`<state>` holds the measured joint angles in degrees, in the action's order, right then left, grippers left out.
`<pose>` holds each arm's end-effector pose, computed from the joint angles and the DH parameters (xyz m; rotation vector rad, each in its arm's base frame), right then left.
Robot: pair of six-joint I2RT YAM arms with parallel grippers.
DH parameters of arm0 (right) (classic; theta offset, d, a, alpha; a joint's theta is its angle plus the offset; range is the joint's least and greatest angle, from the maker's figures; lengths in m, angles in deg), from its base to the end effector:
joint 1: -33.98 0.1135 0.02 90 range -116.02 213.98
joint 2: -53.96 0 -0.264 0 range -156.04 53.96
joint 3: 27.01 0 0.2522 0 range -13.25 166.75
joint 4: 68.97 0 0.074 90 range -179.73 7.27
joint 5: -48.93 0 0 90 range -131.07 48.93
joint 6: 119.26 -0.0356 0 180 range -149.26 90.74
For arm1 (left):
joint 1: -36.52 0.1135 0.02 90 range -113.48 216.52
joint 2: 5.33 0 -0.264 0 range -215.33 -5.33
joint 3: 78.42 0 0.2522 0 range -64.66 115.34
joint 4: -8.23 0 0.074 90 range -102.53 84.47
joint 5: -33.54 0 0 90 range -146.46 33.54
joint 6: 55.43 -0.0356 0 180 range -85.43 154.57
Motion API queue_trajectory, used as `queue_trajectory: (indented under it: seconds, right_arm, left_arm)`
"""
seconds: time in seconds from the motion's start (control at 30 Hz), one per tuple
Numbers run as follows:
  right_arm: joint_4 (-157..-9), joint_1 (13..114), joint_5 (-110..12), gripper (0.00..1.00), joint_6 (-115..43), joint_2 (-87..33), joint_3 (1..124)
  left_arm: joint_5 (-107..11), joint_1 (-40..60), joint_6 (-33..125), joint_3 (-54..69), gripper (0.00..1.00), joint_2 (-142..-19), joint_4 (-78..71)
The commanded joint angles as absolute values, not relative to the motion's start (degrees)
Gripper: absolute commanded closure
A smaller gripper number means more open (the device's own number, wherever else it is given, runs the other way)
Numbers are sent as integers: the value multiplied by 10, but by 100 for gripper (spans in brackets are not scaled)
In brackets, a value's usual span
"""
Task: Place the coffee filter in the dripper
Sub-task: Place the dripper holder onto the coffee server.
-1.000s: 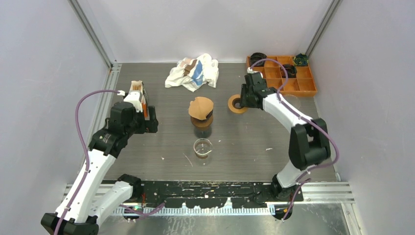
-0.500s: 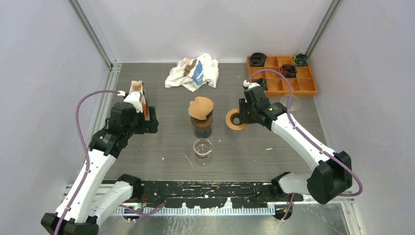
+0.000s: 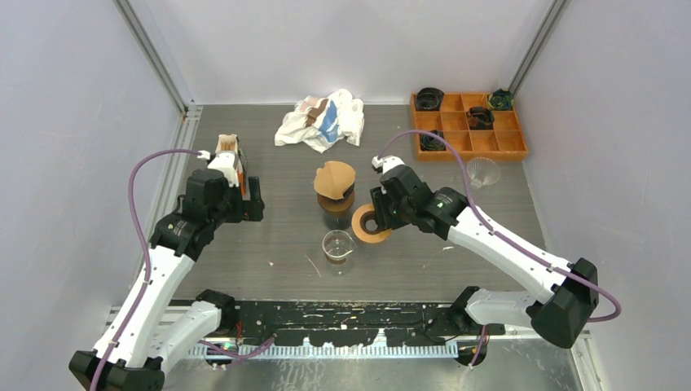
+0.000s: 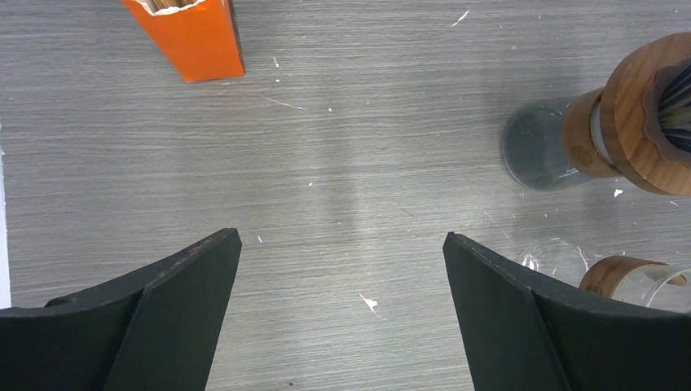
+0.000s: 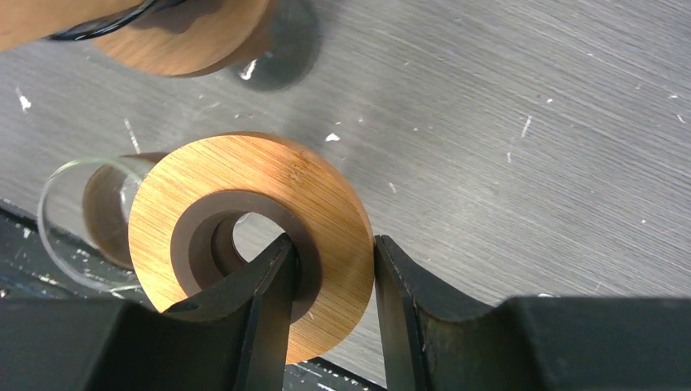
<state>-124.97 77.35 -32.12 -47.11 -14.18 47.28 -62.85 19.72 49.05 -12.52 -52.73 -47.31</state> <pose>0.1803 0.1627 0.3021 -0.4722 2.4019 0.2905 0.1618 -0.0447 0.3220 -0.0168 2.2183 -0.1786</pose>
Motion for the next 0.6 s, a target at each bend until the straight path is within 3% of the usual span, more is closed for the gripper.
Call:
queue_trajectory:
  seconds: [0.0,0.57]
  right_arm:
    - [-1246,822,-300,88,-488,-145,522]
    - [-1252,946,-254,87,-502,-238,603]
  left_arm:
    - [-632,200,481,-125,1,-526,-441]
    - [-634,200,481,-125,1,-524,-443]
